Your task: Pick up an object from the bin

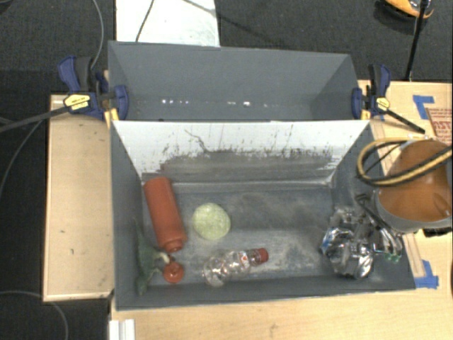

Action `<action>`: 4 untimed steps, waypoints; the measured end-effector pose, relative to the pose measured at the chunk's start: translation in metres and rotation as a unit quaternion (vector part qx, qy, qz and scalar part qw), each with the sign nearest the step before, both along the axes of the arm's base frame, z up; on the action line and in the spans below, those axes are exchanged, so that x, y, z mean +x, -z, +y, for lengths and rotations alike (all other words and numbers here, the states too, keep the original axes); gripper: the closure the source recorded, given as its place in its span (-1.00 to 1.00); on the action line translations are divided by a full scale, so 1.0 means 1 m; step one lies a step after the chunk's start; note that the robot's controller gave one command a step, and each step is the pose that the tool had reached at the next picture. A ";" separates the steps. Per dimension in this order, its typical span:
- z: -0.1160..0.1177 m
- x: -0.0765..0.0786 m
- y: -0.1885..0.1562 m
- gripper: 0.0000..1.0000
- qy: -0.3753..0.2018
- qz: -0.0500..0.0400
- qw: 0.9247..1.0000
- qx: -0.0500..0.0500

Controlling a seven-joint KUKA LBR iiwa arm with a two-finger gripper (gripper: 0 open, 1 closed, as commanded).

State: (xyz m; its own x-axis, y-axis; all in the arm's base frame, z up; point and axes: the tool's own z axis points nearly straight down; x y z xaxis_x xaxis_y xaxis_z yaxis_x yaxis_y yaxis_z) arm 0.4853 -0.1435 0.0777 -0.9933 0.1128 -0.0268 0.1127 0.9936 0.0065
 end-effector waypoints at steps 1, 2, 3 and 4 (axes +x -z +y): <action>0.003 -0.010 0.018 1.00 -0.014 -0.009 1.000 0.002; 0.003 -0.009 0.017 1.00 -0.018 -0.007 1.000 0.002; 0.002 -0.009 -0.040 1.00 -0.020 0.001 1.000 0.001; 0.001 -0.007 -0.056 1.00 -0.020 -0.001 1.000 0.000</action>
Offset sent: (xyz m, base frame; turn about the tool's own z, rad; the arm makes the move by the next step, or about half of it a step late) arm 0.0000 0.0000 0.0000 0.0000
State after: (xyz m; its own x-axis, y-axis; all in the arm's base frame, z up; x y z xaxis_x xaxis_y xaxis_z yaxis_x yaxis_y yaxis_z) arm 0.4780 -0.1422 0.1338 -0.9969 0.0723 -0.0296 0.0722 0.9974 0.0071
